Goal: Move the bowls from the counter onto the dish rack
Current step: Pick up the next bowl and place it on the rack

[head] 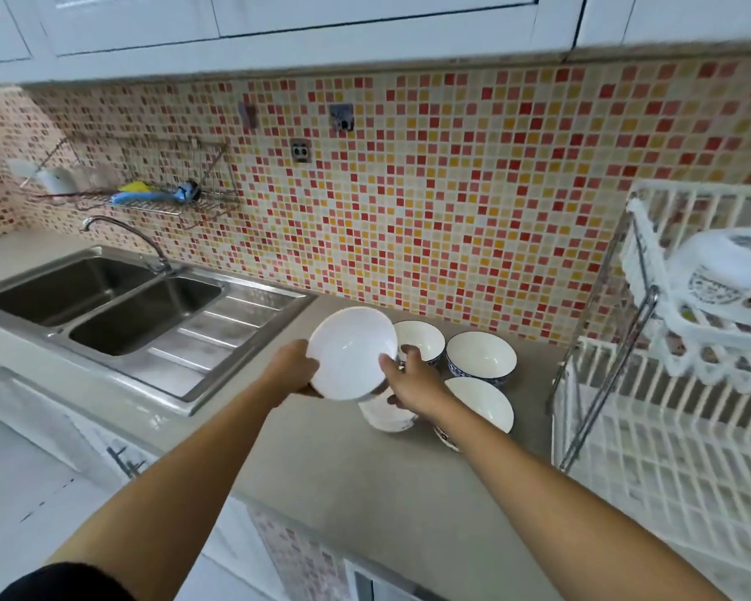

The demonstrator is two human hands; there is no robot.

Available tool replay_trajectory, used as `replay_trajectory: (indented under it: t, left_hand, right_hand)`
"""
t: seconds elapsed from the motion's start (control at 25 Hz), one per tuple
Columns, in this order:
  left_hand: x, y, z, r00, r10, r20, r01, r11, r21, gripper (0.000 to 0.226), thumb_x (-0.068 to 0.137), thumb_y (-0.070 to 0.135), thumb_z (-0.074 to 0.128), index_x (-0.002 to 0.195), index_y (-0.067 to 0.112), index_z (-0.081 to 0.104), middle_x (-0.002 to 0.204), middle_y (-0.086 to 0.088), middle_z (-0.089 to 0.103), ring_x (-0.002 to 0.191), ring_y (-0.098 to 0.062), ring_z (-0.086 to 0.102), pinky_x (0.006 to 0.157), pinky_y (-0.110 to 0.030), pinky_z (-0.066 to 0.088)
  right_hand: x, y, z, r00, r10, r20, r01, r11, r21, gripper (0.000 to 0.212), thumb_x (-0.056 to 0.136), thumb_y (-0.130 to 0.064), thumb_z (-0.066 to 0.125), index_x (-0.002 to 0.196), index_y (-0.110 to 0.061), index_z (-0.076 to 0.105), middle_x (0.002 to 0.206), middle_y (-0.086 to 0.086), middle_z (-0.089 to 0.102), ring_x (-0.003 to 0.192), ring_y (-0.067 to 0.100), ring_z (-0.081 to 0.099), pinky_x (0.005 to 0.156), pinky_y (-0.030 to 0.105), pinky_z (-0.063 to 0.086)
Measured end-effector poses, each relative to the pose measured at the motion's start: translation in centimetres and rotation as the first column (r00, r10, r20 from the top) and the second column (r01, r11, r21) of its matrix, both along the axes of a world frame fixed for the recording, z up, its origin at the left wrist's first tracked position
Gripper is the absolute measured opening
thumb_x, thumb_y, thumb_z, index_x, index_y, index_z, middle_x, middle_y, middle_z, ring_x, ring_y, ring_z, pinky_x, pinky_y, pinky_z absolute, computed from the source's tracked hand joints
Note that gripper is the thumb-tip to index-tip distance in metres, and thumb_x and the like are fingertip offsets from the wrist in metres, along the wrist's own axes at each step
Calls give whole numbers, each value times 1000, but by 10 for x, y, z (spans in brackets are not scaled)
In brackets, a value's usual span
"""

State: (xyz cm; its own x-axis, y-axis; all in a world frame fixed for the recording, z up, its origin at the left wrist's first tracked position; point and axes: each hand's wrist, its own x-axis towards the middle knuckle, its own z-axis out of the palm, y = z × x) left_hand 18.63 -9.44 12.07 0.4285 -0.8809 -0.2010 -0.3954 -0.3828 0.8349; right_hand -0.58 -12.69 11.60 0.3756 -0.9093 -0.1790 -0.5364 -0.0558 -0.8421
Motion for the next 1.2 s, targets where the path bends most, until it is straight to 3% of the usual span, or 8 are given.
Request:
replay_trajectory:
  t: [0.16, 0.28, 0.4, 0.52, 0.64, 0.8, 1.04, 1.2]
  left_hand:
    - [-53, -29, 68, 967, -136, -214, 71, 956, -286, 43, 93, 3, 46, 136, 8, 44, 130, -14, 53, 105, -31, 56, 72, -38, 60]
    - [-113, -41, 125, 907, -286, -308, 143, 899, -414, 36, 99, 23, 43, 134, 14, 43, 129, -10, 53, 105, -28, 61, 78, -34, 59]
    - [-162, -48, 174, 882, -454, -128, 309, 762, -570, 49, 98, 52, 24, 131, 22, 44, 132, -6, 54, 113, -25, 60, 96, -37, 50]
    - [-203, -56, 218, 847, -532, -14, 368, 604, -707, 56, 99, 51, 16, 136, 18, 43, 129, -2, 53, 116, -20, 54, 98, -33, 43]
    - [-244, -72, 246, 707, -681, 191, 648, 517, -560, 64, 90, 62, 31, 140, 23, 39, 135, -5, 53, 118, -23, 55, 103, -39, 44]
    - [-305, -77, 251, 442, -636, 633, 887, 413, -204, 68, 84, 53, 59, 142, 37, 29, 144, -4, 46, 117, -24, 58, 100, -44, 48]
    - [-375, -94, 226, 478, -513, 713, 853, 463, -240, 68, 75, 44, 74, 131, 26, 39, 115, -4, 56, 91, -19, 56, 74, -28, 42]
    - [-398, -108, 204, 464, -465, 754, 828, 530, -182, 70, 71, 47, 76, 128, 24, 42, 130, -12, 51, 105, -28, 53, 88, -37, 47]
  right_hand:
    - [-37, 0, 85, 954, 6, 299, 46, 985, -168, 68, 91, -50, 48, 143, -21, 15, 126, -1, 53, 112, 21, 56, 91, 34, 50]
    - [-90, 3, 152, 918, -8, 396, 186, 892, -412, 69, 85, -46, 61, 141, -26, 25, 115, -9, 51, 105, 15, 57, 72, 18, 52]
    - [-158, 8, 211, 955, -75, 288, 247, 739, -626, 75, 75, -48, 71, 138, -30, 36, 112, -13, 54, 101, 10, 58, 75, 21, 49]
    - [-220, 5, 243, 969, -245, -35, 114, 565, -817, 87, 65, -55, 75, 139, -33, 35, 122, -7, 56, 108, 15, 56, 87, 29, 47]
    - [-273, -1, 252, 816, -454, -358, -102, 496, -862, 98, 63, -49, 79, 144, -31, 27, 128, 4, 48, 115, 22, 50, 90, 30, 42]
    - [-327, -13, 253, 686, -519, -509, -267, 471, -841, 98, 58, -43, 84, 138, -14, 37, 126, 6, 46, 113, 22, 49, 92, 34, 45]
    - [-387, -39, 225, 683, -476, -554, -319, 488, -813, 92, 58, -45, 84, 132, -11, 40, 129, 8, 44, 117, 23, 45, 98, 35, 42]
    - [-409, -53, 206, 775, -302, -555, -210, 705, -677, 103, 62, -45, 82, 144, -17, 26, 154, 6, 19, 140, 24, 24, 113, 39, 25]
